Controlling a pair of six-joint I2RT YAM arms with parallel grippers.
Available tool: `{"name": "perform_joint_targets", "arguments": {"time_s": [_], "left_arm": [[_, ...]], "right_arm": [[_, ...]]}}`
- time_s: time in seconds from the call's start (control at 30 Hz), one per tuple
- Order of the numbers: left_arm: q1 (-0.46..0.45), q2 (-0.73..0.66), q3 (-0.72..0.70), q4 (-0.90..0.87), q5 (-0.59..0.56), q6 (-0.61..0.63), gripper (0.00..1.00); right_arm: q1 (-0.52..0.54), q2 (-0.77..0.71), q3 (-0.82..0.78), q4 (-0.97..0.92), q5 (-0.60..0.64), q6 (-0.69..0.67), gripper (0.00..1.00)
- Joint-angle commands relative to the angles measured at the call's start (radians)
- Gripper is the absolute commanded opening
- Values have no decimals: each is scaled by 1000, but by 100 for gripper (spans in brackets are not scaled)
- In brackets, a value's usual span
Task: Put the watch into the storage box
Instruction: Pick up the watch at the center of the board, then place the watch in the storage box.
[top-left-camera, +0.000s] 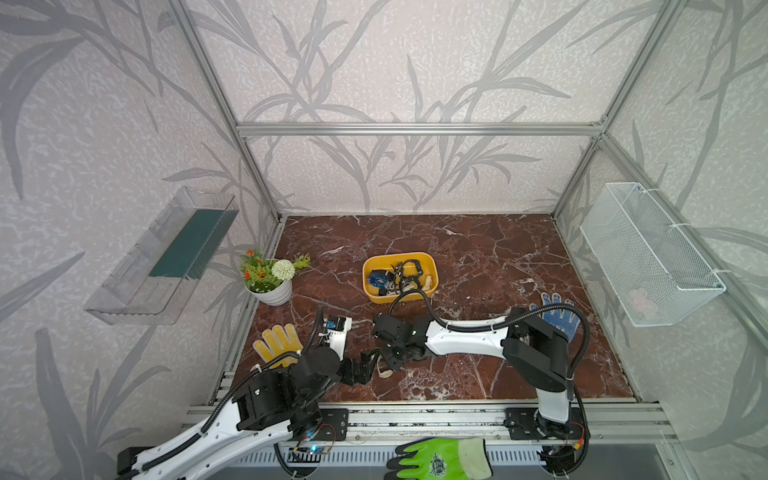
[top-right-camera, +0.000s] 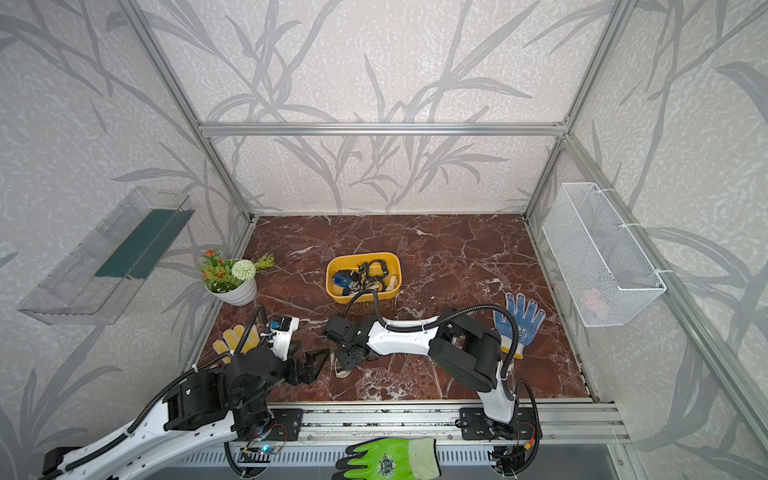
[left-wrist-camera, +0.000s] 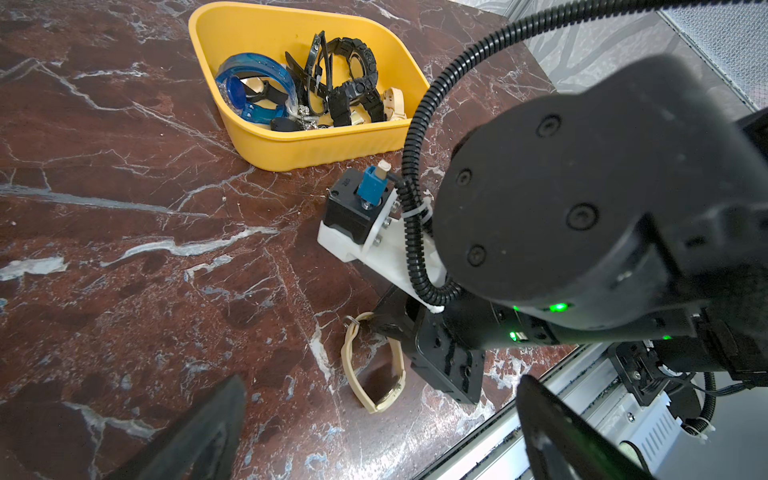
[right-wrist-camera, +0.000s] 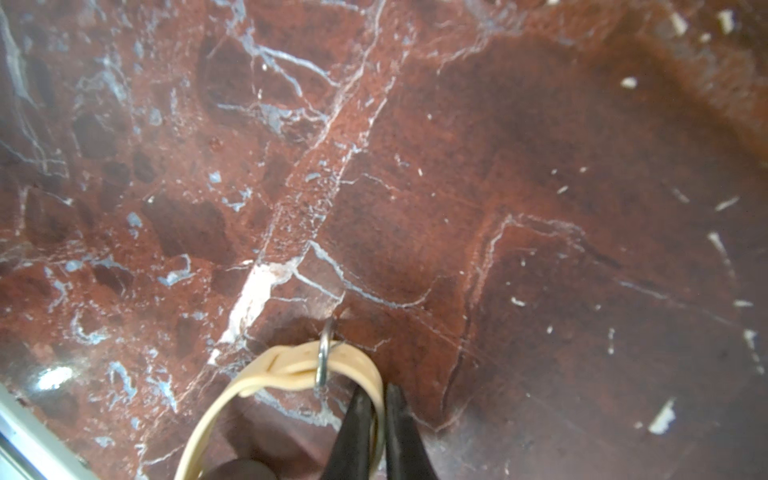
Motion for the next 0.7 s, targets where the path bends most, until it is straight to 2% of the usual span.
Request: {"name": "perform_joint_targets", "arguments": {"time_s": [0.0, 0.17, 0.37, 0.53, 0.67], "left_arm": [[-4, -8, -12, -11, -30, -8, 99], [-3, 2, -10, 0, -30, 4, 99], [-4, 45, -3, 32, -6, 32, 99], [-4, 76, 4, 58, -4, 66, 99], [-3, 92, 16, 72, -8, 89, 99]], "right_arm": [[-10, -16, 14, -20, 47, 15, 7], [-34, -56, 17, -32, 72, 14, 3], [-94, -144, 35, -74, 114, -33, 2], [-214, -200, 57, -87, 144, -104, 2], [-313, -206, 111, -91, 122, -170, 2]]}}
